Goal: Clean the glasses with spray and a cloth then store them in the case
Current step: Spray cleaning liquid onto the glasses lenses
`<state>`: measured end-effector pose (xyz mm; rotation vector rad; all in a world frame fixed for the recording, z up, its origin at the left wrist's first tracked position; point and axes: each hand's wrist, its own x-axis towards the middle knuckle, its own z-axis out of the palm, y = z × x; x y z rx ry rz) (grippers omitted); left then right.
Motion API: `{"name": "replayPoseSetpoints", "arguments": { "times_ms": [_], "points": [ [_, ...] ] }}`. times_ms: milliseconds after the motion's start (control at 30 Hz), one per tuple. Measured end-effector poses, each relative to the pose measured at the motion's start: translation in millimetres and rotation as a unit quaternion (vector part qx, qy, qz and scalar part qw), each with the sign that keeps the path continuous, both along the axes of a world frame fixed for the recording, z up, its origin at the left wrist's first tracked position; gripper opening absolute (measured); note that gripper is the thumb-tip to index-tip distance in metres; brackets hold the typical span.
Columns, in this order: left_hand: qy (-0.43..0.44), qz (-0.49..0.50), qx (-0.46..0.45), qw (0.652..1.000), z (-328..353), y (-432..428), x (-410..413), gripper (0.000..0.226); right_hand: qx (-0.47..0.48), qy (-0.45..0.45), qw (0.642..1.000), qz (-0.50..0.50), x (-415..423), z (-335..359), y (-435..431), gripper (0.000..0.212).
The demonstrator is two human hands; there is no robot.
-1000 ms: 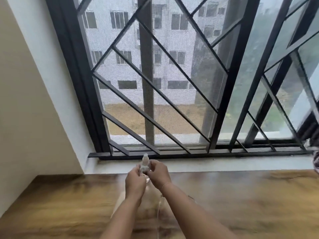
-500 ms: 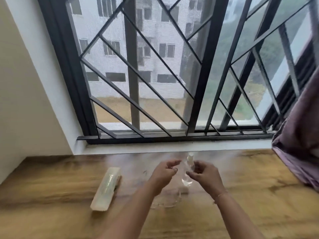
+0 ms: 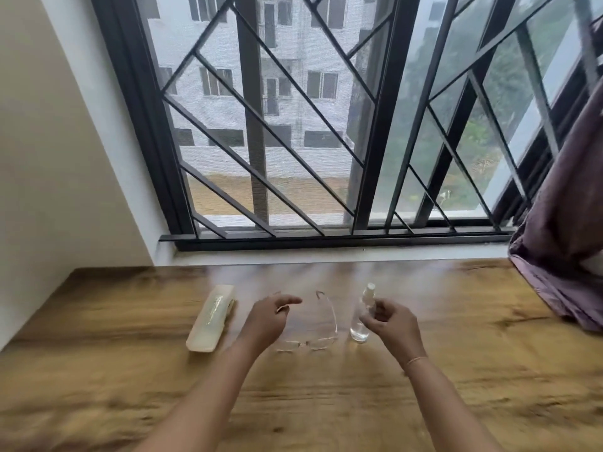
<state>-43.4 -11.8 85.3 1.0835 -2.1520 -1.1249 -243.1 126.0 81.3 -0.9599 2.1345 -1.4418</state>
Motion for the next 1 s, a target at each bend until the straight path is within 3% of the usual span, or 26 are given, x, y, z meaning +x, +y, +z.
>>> {"name": "replayPoseSetpoints", "arguments": {
  "times_ms": [100,167,233,300,333,400,533,633,767,867,1000],
  "points": [
    [-0.007,0.016,-0.004,1.0,-6,1,15,0.038,0.01,-0.002,1.0,0.011,-2,-5,0,0.019],
    [0.011,0.031,-0.014,0.999,-11,0,22,0.039,0.033,0.022,0.999,0.013,-1,-8,1,0.037],
    [0.016,0.048,-0.055,0.997,-16,-2,29,0.04,0.001,0.163,0.985,-0.059,4,-7,3,0.048],
    [-0.01,0.052,-0.118,0.992,-23,-5,37,0.042,-0.11,0.346,0.922,-0.132,17,-5,6,0.033],
    [-0.027,0.049,-0.153,0.987,-27,-6,42,0.042,-0.144,0.403,0.894,-0.132,25,-5,7,0.026],
    [-0.051,0.034,-0.209,0.976,-34,-5,51,0.042,-0.14,0.464,0.873,-0.061,36,-15,5,0.014],
    [-0.093,0.0,-0.279,0.956,-52,-5,61,0.047,0.008,0.446,0.894,0.044,38,-47,-5,0.013],
    [-0.095,-0.012,-0.273,0.957,-60,-6,60,0.05,0.079,0.427,0.898,0.073,39,-56,-9,0.033],
    [-0.1,-0.031,-0.292,0.951,-61,-10,58,0.043,0.092,0.422,0.898,0.086,41,-61,-13,0.024],
    [-0.091,-0.029,-0.302,0.949,-60,-11,56,0.022,0.083,0.411,0.903,0.095,39,-65,-15,0.022],
    [-0.076,-0.02,-0.304,0.949,-60,-10,55,0.027,0.068,0.379,0.917,0.103,39,-64,-18,0.032]
  ]
}}
